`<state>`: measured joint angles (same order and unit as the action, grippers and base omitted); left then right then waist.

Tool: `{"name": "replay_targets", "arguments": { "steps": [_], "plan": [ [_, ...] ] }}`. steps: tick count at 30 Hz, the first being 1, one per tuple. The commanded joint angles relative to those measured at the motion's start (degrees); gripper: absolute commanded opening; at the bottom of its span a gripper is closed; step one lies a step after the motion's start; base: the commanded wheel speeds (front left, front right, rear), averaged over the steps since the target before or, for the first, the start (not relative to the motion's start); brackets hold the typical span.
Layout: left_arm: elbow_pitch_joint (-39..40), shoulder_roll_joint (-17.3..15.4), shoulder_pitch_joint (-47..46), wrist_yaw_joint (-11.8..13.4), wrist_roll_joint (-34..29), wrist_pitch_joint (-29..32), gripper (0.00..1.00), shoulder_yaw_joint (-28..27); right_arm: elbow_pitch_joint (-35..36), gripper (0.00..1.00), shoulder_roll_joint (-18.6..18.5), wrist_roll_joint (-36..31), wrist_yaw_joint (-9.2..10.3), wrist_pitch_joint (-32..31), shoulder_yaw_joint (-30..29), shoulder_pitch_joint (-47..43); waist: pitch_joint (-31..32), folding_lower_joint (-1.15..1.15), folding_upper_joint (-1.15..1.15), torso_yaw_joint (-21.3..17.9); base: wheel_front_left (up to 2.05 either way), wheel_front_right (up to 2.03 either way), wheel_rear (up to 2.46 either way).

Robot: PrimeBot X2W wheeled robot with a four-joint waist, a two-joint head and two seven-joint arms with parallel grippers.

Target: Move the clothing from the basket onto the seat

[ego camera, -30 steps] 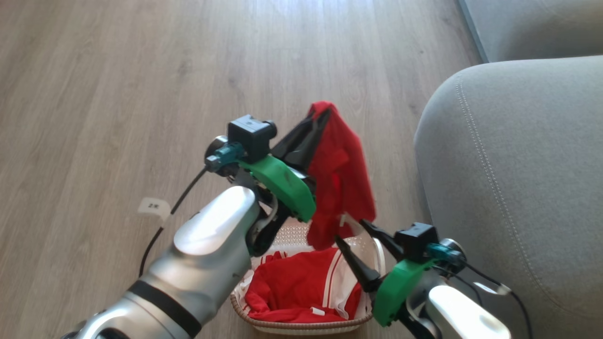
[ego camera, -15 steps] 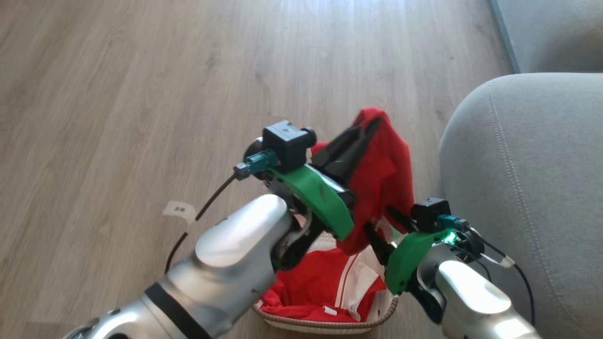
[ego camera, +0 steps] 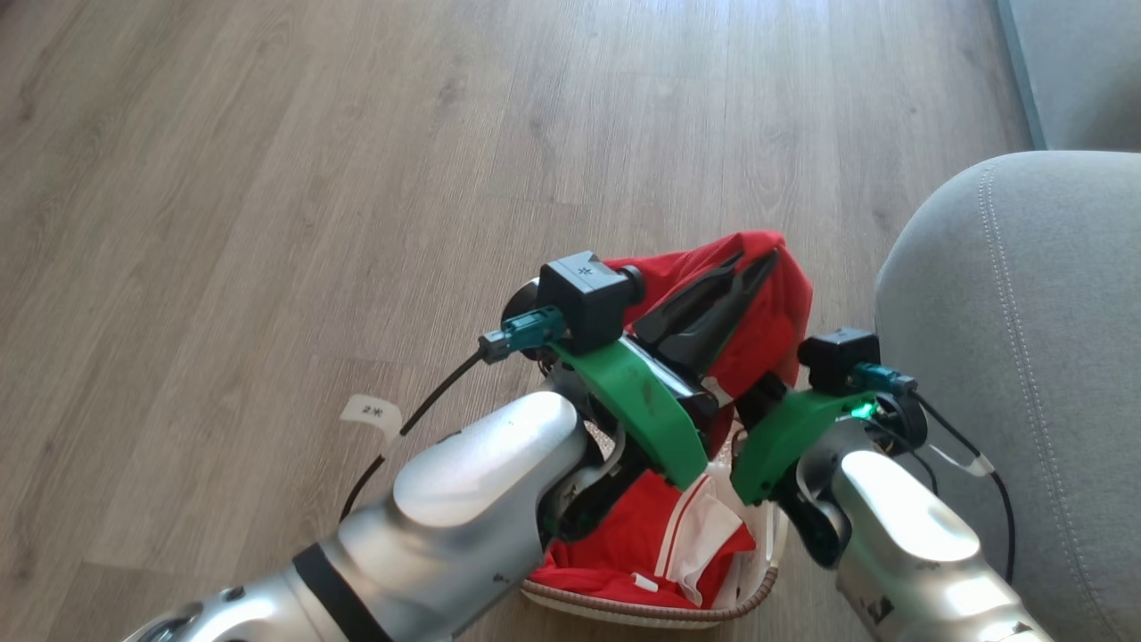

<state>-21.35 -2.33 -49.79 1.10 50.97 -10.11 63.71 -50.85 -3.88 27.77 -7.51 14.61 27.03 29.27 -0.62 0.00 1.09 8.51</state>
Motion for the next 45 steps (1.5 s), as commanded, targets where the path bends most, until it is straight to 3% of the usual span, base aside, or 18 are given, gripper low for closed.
{"name": "replay_targets", "arguments": {
  "steps": [1,16,23,24,25,26,28,29,30,31,39,45],
  "plan": [
    [1.03,-0.54,-3.82,0.39,0.61,-0.43,0.00,-2.00,3.40,0.00,0.98,-0.69,0.02,0.39,-0.13,1.13,-0.03,0.00,0.00,-0.01,0.00,0.00,0.00],
    [-3.50,-2.34,-1.61,-0.23,1.81,-2.26,0.00,-3.04,20.44,0.00,-0.39,-5.13,0.02,0.39,-10.44,-6.48,0.23,0.00,0.00,-2.23,0.00,0.00,0.00],
    [-4.11,-2.72,-0.65,-0.44,2.29,-2.88,0.00,-3.56,26.17,0.00,-1.55,-5.33,0.02,0.39,-11.72,-9.67,0.59,0.00,0.00,-2.94,0.00,0.00,0.00],
    [-4.28,-2.83,-0.45,-0.48,2.33,-2.99,0.03,-3.64,26.68,0.00,-1.75,-5.22,0.02,0.39,-11.93,-10.05,0.69,0.00,0.00,-3.10,0.00,0.00,0.00],
    [-4.49,-2.99,-0.26,-0.50,2.33,-3.08,0.18,-3.67,27.27,0.00,-1.91,-5.07,0.02,0.39,-12.22,-10.38,0.78,0.00,0.00,-3.27,0.00,0.00,0.00],
    [-4.69,-3.16,-0.06,-0.49,2.30,-3.16,0.24,-3.70,27.88,0.00,-2.07,-4.97,0.02,0.39,-12.56,-10.71,0.85,0.00,0.00,-3.48,0.00,0.00,0.00],
    [-5.09,-3.42,0.40,-0.46,2.41,-3.27,0.31,-3.74,29.27,0.00,-2.43,-5.02,0.02,0.39,-13.46,-11.43,0.96,0.00,0.00,-3.86,0.00,0.00,0.00],
    [-5.27,-3.57,0.62,-0.43,2.42,-3.33,0.43,-3.76,30.01,0.00,-2.63,-5.01,0.02,0.39,-13.97,-11.76,0.99,0.00,0.00,-4.10,0.00,0.00,0.00],
    [-5.42,-3.72,0.80,-0.38,2.42,-3.39,0.82,-3.80,30.84,0.00,-2.84,-5.00,0.02,0.39,-14.52,-12.03,0.98,0.00,0.00,-4.38,0.00,0.00,0.00],
    [-5.52,-3.83,0.98,-0.31,2.42,-3.47,1.00,-3.88,31.75,0.00,-3.06,-5.11,0.02,0.39,-15.11,-12.29,0.96,0.00,0.00,-4.66,0.00,0.00,0.00],
    [-4.97,-5.01,2.45,-0.56,0.74,-4.17,1.00,-3.31,36.94,0.00,-4.81,-6.58,0.02,0.39,-19.64,-14.00,0.89,0.00,0.00,-7.83,0.00,0.00,0.00],
    [-3.79,-6.36,4.17,-0.27,-2.44,-4.63,1.00,-2.36,41.10,0.00,-6.09,-6.98,0.02,0.39,-22.10,-14.48,0.36,0.00,0.00,-12.47,0.00,0.00,0.00]
  ]
}}
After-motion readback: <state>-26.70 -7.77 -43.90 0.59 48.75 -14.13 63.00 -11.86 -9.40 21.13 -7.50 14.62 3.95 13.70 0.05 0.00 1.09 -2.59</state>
